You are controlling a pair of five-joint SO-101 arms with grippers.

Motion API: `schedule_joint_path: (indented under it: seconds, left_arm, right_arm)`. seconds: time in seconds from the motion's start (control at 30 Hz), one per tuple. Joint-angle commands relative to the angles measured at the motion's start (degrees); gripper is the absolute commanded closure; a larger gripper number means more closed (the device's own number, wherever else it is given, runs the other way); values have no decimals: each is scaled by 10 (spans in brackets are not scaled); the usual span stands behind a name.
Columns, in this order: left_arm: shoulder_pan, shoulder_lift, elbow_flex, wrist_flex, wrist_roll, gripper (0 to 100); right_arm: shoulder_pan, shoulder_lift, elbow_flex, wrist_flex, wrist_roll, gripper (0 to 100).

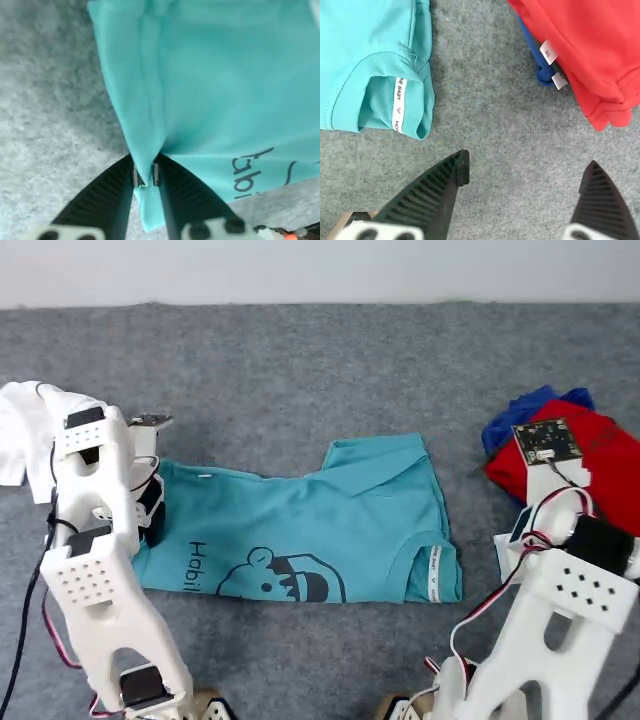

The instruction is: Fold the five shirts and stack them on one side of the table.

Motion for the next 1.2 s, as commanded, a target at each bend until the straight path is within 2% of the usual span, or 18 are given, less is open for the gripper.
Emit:
schedule_joint_path:
  seconds: [0.0,0.17,0.3,0.47,0.57,0.7,0.83,0.97,1.17]
  left_arm:
    - [-8,-23,-1,15,-4,965]
    - [-8,-23,-39,15,0,878]
    - [-19,-20,-70,13,2,867]
    - [-96,-18,-109,14,-4,867]
    - [-141,-18,-100,15,-33,867]
    - [-156,-23,-98,15,-25,870]
    - [-84,-23,-102,14,47,868]
    - [11,-23,-146,16,135,866]
    - [107,-23,-201,17,162,866]
  right_arm:
    - [5,-7,-3,4,-8,649]
    - [5,-7,-3,3,-18,648]
    - [5,-7,-3,3,-18,648]
    - [5,-7,-2,5,-18,648]
    - [5,-7,-2,5,-18,648]
    - [4,-7,-2,0,-19,648]
    - [-28,-6,-2,-35,-46,648]
    - [-101,18,-10,-80,-84,649]
    - [-171,210,-160,-84,-141,649]
